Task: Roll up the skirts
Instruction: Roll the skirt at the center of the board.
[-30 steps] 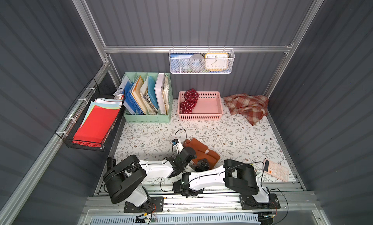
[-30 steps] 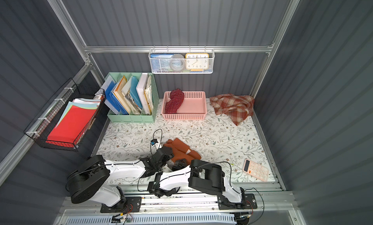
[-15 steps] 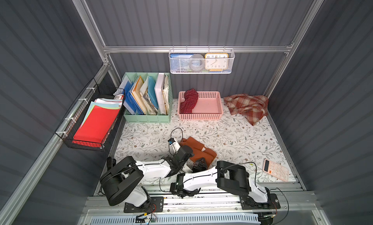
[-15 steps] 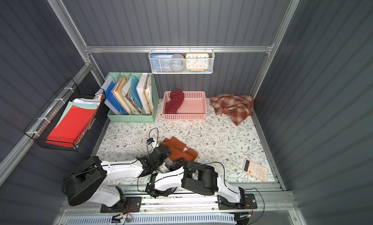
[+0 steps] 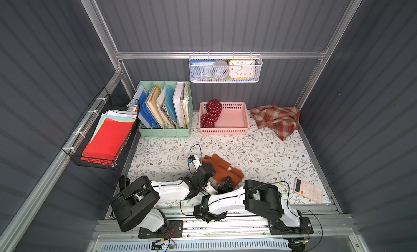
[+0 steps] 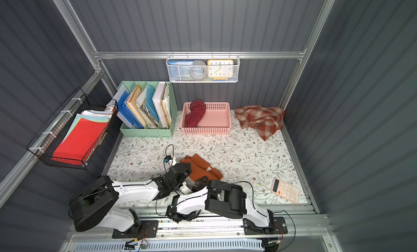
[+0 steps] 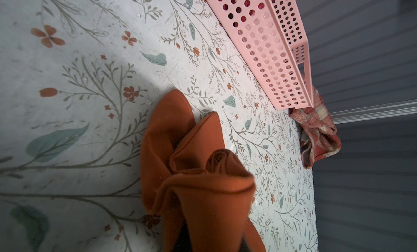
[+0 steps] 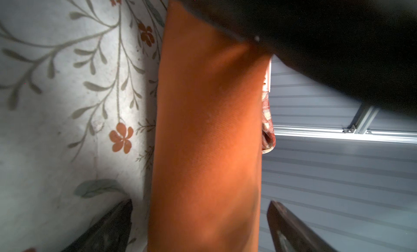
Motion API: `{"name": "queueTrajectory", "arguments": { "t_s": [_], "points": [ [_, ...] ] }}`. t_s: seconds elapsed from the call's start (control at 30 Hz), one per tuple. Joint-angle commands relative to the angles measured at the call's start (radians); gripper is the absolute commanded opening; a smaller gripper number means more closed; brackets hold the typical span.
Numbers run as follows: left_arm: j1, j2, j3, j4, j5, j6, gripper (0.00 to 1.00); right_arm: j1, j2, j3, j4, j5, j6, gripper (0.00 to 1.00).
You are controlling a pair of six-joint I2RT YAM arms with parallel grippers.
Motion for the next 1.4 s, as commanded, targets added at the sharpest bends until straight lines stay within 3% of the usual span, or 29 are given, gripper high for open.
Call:
{"name": "queueTrajectory", "arguments": {
  "t_s": [0.0, 0.07, 0.2, 0.5, 0.6, 0.9, 1.1, 1.3, 1.37],
  "points": [
    [-0.098, -0.017, -0.112, -0.317, 0.258, -0.054, 0.00, -0.323, 0.033, -0.001, -0.038, -0.016, 0.233, 0.99],
    [-0.099, -0.012, -0.116, -0.317, 0.260, -0.056, 0.00, -0.319, -0.013, -0.032, -0.044, 0.000, 0.283, 0.99],
    [-0.099, 0.010, -0.112, -0.312, 0.270, -0.045, 0.00, -0.322, -0.097, -0.096, 0.042, -0.004, 0.242, 0.99],
    [-0.100, 0.009, -0.109, -0.339, 0.292, -0.016, 0.00, -0.364, -0.006, -0.023, 0.050, 0.002, 0.156, 0.98],
    [-0.106, 0.008, -0.107, -0.345, 0.297, -0.003, 0.00, -0.377, -0.004, -0.023, 0.055, -0.008, 0.147, 0.93],
    [-0.114, -0.011, -0.103, -0.360, 0.317, 0.021, 0.00, -0.431, -0.013, -0.075, 0.166, -0.082, 0.017, 0.66],
    [-0.116, -0.046, -0.098, -0.382, 0.314, 0.033, 0.00, -0.444, -0.031, -0.098, 0.227, -0.143, -0.064, 0.42],
    [-0.117, -0.053, -0.094, -0.381, 0.322, 0.049, 0.00, -0.447, -0.033, -0.106, 0.240, -0.165, -0.082, 0.07],
    [-0.117, -0.058, -0.093, -0.382, 0.323, 0.051, 0.00, -0.446, -0.031, -0.104, 0.240, -0.180, -0.095, 0.00]
  ]
}}
